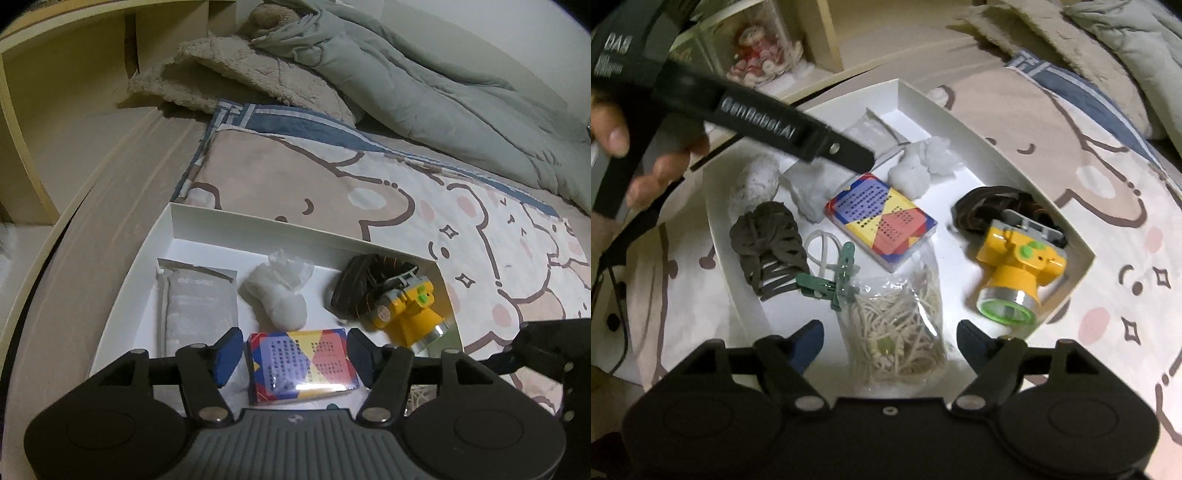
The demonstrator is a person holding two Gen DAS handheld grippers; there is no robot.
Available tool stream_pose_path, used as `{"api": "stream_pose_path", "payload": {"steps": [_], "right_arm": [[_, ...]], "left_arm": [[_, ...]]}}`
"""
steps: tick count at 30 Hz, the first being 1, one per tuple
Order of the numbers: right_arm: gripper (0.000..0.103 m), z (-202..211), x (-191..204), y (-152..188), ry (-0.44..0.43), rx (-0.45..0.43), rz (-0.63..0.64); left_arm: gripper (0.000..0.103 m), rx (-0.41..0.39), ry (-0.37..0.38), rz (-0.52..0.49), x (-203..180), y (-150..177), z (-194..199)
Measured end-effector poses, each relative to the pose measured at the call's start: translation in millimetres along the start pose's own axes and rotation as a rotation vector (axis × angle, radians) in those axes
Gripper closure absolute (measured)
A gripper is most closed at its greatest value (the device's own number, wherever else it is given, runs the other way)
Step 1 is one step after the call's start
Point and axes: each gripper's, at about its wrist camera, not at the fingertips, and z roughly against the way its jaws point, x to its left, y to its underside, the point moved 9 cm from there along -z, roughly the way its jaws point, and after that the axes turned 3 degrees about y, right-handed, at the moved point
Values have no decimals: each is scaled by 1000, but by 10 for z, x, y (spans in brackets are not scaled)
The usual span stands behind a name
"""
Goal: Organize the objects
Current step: 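Lower the cotton ball and string bag into the box and open both tools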
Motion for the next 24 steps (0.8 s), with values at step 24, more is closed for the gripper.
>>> {"api": "stream_pose_path", "payload": {"steps": [24], "right_arm": [[0, 1122, -181, 254, 246, -257, -221]], "left_arm": [[2, -154, -176, 53, -418, 415, 1045]]}}
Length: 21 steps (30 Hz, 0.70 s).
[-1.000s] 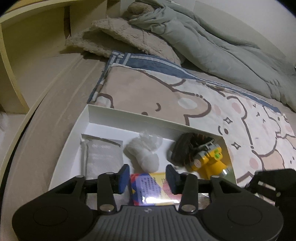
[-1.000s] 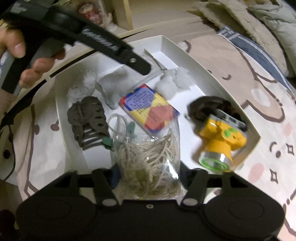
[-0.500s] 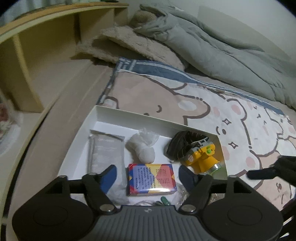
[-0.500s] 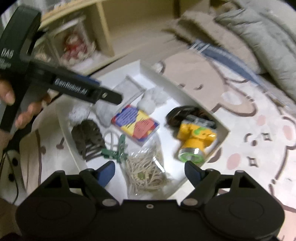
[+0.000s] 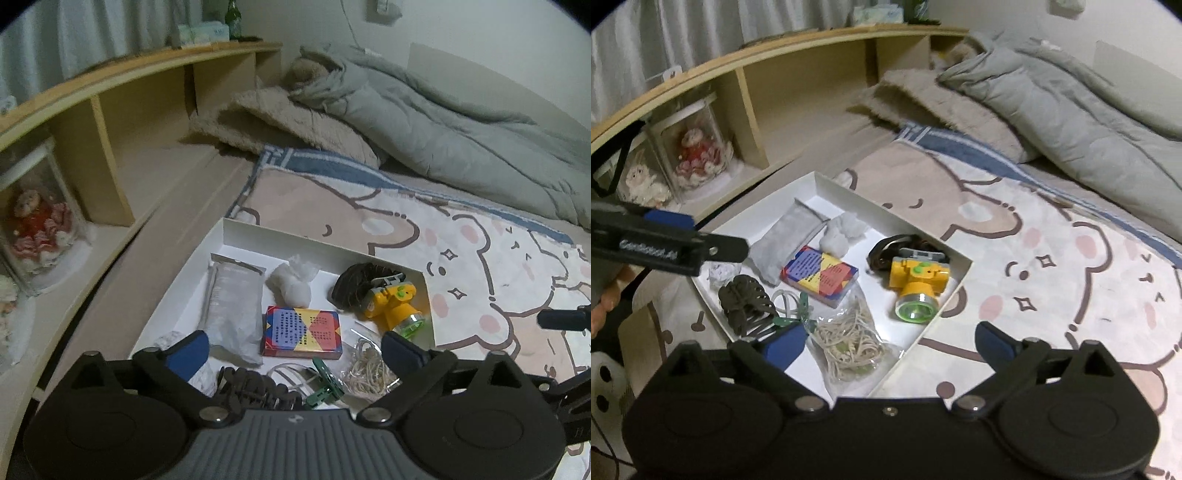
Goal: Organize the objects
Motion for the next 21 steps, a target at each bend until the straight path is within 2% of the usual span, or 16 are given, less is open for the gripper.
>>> {"api": "stream_pose_path", "payload": {"steps": [6, 15, 21], "right_arm": [[0, 251, -43, 102, 33, -52, -38], [0, 654, -97, 276, 65, -124, -76], [0, 916, -100, 439, 82, -148, -59]], "left_arm": [[0, -36, -65, -13, -38, 126, 332], [0, -110, -79, -2, -124, 374, 809], [0, -133, -83, -23, -287, 564, 1057]]}}
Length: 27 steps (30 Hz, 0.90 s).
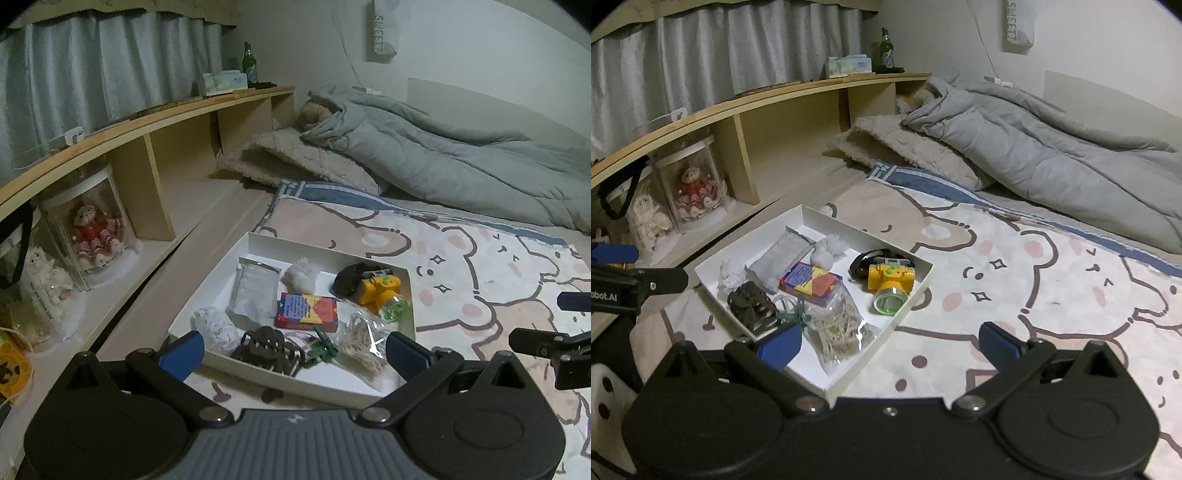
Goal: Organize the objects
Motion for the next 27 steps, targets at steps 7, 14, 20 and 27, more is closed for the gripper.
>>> {"api": "stream_pose_path", "payload": {"steps": [7, 14, 20, 27], "right_arm": [[0, 241, -51, 207, 23, -12, -3], [0, 372, -112, 385, 25, -11, -53], [0, 368, -127, 497, 35, 6, -65], [0, 343, -159, 562, 48, 21, -69]], "left_arm": [[0, 10, -10, 6, -117, 249, 182], [0, 13, -9, -9, -211, 467, 266], [0, 14, -3, -19, -283, 551, 292], [0, 15, 7, -28, -333, 569, 282]]}}
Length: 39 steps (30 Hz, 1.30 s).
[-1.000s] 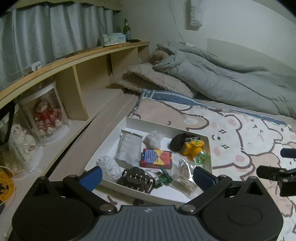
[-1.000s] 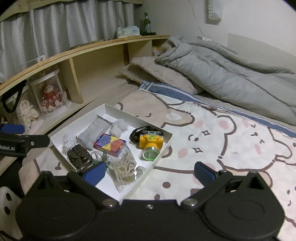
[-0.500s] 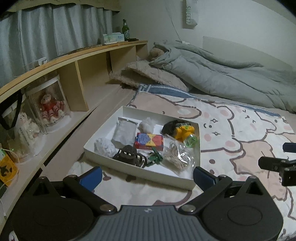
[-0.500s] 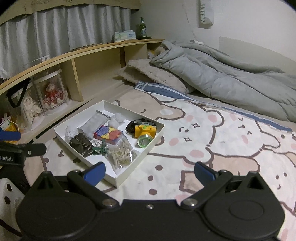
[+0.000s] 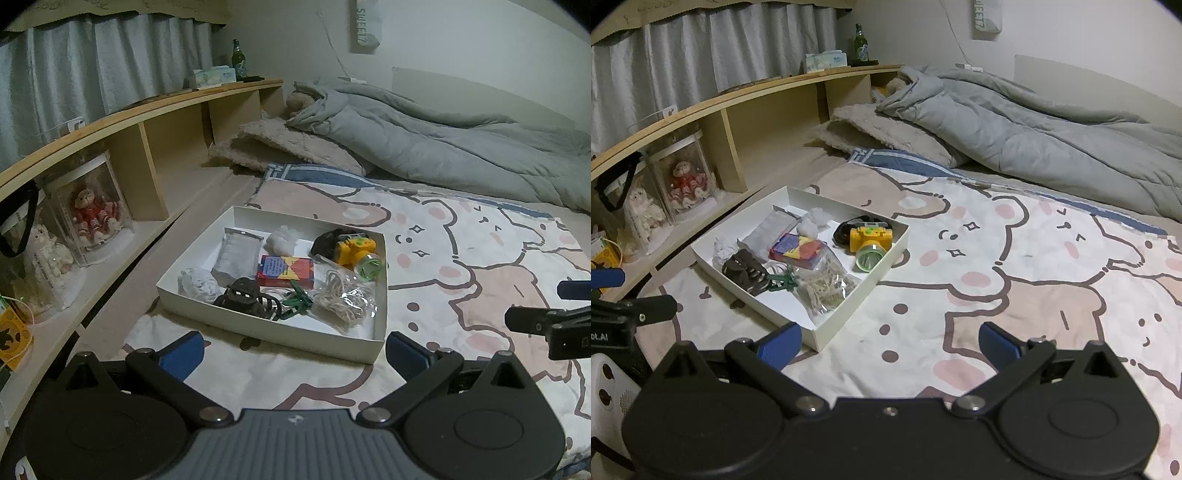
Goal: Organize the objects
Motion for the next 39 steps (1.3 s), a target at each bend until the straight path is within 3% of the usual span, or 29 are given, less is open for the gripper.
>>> {"api": "stream_pose_path", "payload": {"steps": [39], "right_arm": [[0, 7, -70, 21, 10, 14, -17]], "left_arm": [[0, 9, 3, -1, -10, 15, -41]]}}
